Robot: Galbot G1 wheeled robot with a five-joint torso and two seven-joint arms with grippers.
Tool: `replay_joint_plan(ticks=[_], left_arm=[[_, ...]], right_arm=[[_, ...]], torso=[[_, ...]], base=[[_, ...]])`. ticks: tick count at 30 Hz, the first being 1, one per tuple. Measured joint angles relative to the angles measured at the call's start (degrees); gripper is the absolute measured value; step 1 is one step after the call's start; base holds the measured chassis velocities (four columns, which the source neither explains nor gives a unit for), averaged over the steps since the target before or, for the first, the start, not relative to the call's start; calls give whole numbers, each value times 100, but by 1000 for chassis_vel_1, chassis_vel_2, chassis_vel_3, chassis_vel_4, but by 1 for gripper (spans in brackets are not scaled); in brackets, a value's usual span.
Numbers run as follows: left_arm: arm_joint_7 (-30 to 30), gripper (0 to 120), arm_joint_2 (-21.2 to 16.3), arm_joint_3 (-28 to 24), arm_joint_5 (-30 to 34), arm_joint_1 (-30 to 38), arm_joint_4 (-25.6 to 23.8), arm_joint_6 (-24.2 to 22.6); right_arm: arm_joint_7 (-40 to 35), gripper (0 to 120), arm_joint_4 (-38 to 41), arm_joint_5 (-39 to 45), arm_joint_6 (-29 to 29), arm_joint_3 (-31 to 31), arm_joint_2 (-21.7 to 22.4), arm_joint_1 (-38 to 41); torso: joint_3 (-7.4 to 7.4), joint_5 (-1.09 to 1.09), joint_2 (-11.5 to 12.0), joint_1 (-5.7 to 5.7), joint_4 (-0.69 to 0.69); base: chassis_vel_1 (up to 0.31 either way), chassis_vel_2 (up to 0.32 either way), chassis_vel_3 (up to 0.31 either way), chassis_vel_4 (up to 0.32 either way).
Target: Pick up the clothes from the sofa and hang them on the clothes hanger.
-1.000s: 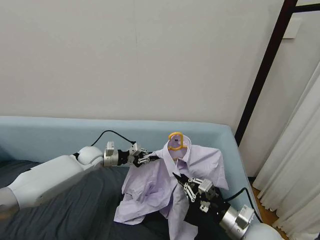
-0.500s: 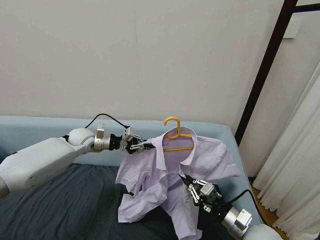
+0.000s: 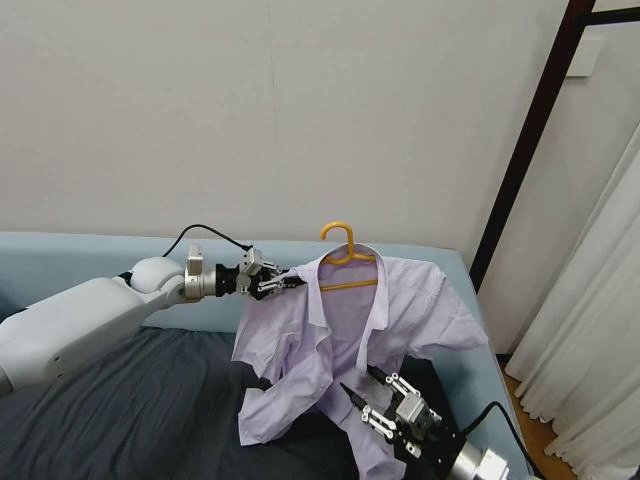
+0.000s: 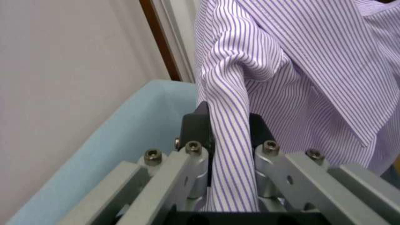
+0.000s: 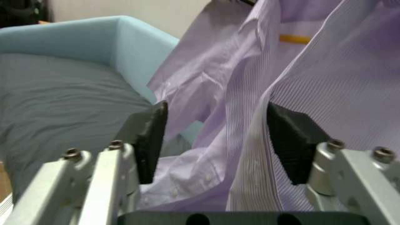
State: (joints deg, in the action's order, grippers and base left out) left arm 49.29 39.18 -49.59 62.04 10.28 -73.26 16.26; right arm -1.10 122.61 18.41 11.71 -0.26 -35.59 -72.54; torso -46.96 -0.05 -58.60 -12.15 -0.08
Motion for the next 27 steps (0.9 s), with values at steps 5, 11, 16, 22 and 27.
replay_joint_plan(ticks=[5,11,16,22,27], left_arm=[[69,6,-85,14,1,66,97,129],[161,6,-296,249,-59,-197,74,236],[230,6,-508,465,-131,-487,-72,310],[417,6,-703,808,-322,-743,-229,428],[553,6,-728,909,-543,-772,-240,551]], right_arm=[[-281,82,185,169,5,359,115,-347],[-1028,100,482,716,-265,471,178,-165],[-1274,100,473,986,-461,520,374,216],[-1108,100,388,1669,-591,391,1360,1351],[-437,100,157,2486,-760,-16,2008,2576]], torso=[[0,1,0,0,1],[0,0,0,0,2],[0,1,0,0,1],[0,-1,0,0,2],[0,2,0,0,1]], base=[[0,0,0,0],[0,0,0,0],[0,0,0,0],[0,0,0,0],[0,0,0,0]])
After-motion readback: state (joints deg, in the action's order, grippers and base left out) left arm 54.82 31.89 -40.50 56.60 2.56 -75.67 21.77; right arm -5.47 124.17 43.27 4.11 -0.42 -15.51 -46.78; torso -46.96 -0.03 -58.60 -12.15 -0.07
